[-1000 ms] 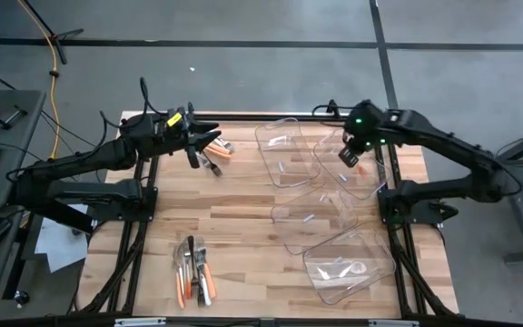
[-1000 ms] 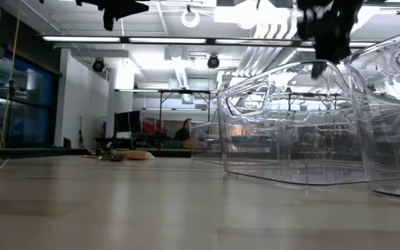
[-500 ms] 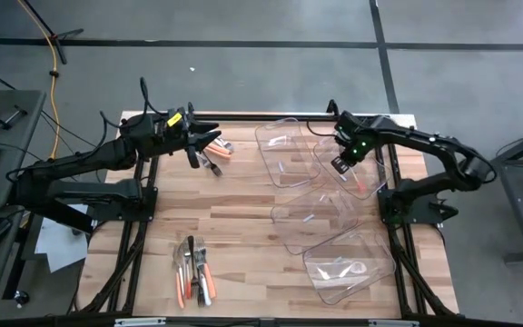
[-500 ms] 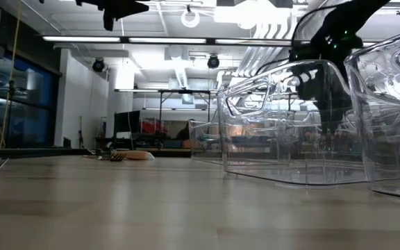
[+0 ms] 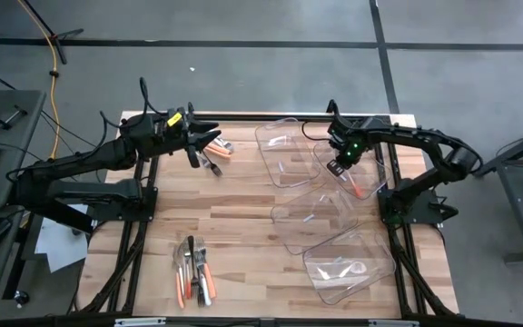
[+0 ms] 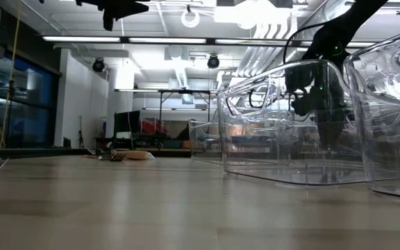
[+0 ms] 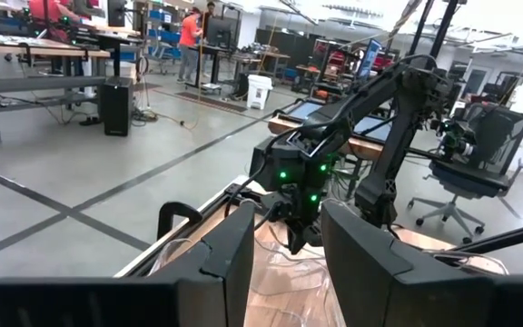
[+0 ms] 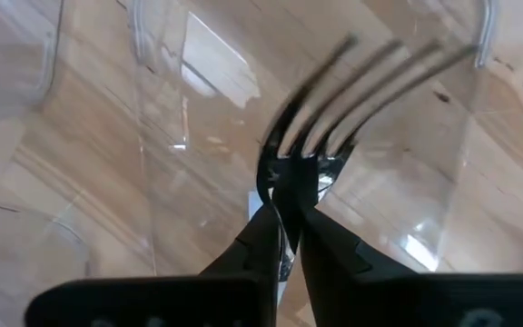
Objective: Sort silverware by color (type)
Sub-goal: Put the orange fork into the top right transparent bin, then put the light orange fork into the left transparent bin
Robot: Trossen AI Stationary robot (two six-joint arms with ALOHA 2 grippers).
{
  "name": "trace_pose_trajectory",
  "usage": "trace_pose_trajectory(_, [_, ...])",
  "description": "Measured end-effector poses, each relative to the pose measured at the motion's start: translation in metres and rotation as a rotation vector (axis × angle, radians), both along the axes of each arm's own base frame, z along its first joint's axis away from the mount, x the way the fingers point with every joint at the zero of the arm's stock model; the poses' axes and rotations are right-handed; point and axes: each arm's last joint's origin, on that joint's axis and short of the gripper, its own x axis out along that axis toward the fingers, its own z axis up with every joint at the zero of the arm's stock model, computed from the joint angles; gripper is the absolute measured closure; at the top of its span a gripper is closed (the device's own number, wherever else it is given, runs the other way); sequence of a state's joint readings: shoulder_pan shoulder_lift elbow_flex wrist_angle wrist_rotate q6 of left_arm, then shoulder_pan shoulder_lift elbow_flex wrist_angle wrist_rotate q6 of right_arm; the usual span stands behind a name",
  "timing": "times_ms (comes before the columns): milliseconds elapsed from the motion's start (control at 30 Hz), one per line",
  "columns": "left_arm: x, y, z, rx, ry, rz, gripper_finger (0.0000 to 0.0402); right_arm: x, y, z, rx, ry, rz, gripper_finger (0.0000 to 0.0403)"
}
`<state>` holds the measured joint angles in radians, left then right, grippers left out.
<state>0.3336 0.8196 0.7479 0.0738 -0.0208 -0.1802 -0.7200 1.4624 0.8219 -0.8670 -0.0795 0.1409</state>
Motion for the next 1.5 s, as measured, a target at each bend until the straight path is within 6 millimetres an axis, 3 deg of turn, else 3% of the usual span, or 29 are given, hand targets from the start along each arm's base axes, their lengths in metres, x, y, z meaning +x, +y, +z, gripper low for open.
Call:
trace_pose_trajectory(467, [0.000,0.000,0.000,0.000,0.001,0.018,0.0284,-0.003,0.003,0.005,0.014,0.018,0.027,0.0255])
trace_pose_trajectory(667, [0.000,0.000,0.000,-0.006,-0.008,0.018,0.0284,-0.007,0.005,0.033,0.008,0.039,0.026,0.0241])
trace_pose_trajectory(833, [0.000,0.000,0.001,-0.006,-0.010,0.018,0.0284,-0.014,0.012,0.066,-0.066,-0.047,0.023,0.0242])
trace_pose_trajectory(933, [0.000,0.000,0.001,-0.028,-0.018,0.017,0.0284,-0.022,0.022,0.088,-0.112,-0.194,0.028,0.0242])
trace_pose_trajectory(1067, [0.000,0.000,0.000,-0.049,-0.017,0.017,0.0284,-0.026,0.040,0.111,-0.170,-0.532,0.049,0.0242])
trace_pose_trajectory(1267, [0.000,0.000,-0.002,-0.057,0.000,0.010,0.0284,-0.018,0.064,0.134,-0.299,-1.035,0.041,0.0242])
trace_pose_trajectory(1500, [0.001,-0.004,-0.002,-0.077,0.003,-0.136,0.0284,0.001,0.092,0.149,-0.389,-1.362,0.320,0.0242])
